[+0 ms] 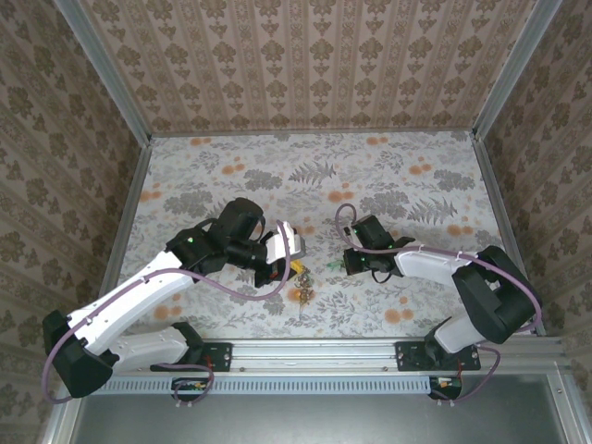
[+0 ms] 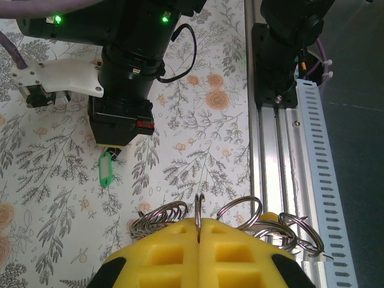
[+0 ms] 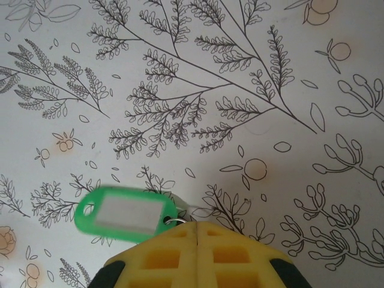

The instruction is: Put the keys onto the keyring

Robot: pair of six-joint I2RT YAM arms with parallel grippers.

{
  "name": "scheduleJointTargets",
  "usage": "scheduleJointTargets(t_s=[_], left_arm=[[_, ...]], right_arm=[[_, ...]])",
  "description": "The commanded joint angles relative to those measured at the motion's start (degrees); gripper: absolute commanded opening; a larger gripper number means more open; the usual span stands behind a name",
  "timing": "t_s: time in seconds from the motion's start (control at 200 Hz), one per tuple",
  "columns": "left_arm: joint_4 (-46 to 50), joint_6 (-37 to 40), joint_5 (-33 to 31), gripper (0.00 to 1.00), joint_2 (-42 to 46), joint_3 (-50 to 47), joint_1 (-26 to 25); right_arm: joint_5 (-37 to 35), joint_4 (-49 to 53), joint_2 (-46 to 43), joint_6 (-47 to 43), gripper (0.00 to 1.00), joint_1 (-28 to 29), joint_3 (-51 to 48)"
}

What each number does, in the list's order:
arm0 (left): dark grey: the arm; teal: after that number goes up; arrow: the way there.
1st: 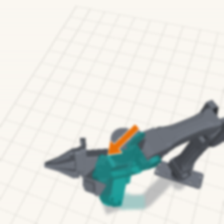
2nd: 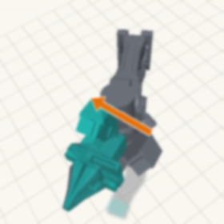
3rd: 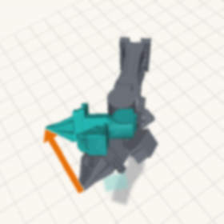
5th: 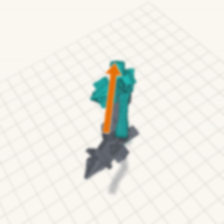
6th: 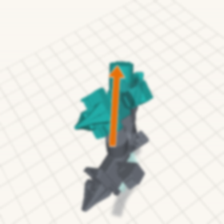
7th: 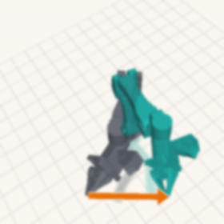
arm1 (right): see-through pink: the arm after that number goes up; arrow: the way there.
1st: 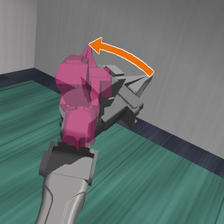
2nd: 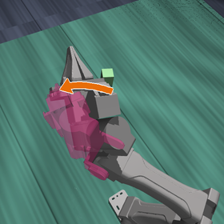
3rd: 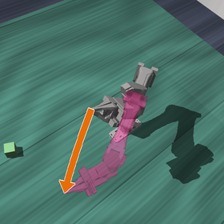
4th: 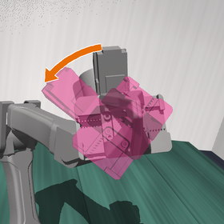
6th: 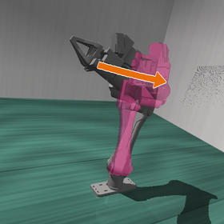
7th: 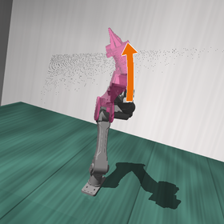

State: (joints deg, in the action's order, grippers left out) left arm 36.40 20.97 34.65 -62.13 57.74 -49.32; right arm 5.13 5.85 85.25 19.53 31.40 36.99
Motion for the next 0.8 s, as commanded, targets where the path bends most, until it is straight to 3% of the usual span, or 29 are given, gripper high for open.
scheduleJointTargets(t_s=[0.0, 0.155, 0.285, 0.795], left_arm=[[-1.0, -0.8, 1.3, 0.0, 0.2, -0.1, 0.8], [-1.0, -0.8, 1.5, 0.0, 0.2, -0.1, 0.9], [-1.0, -0.8, 1.6, 0.0, 0.2, 0.0, 0.9], [-0.7, -0.8, 1.4, 0.0, 0.1, 0.0, 0.9]], right_arm=[[0.0, -0.5, 0.1, -0.1, 0.05, 0.0, 1.3], [0.4, -1.0, 0.1, 0.7, 0.19, 0.0, 0.7], [1.0, -1.6, 0.4, 1.2, 0.24, 0.0, 0.4], [3.5, -2.7, 2.0, 1.0, 0.22, 0.0, 1.2]])
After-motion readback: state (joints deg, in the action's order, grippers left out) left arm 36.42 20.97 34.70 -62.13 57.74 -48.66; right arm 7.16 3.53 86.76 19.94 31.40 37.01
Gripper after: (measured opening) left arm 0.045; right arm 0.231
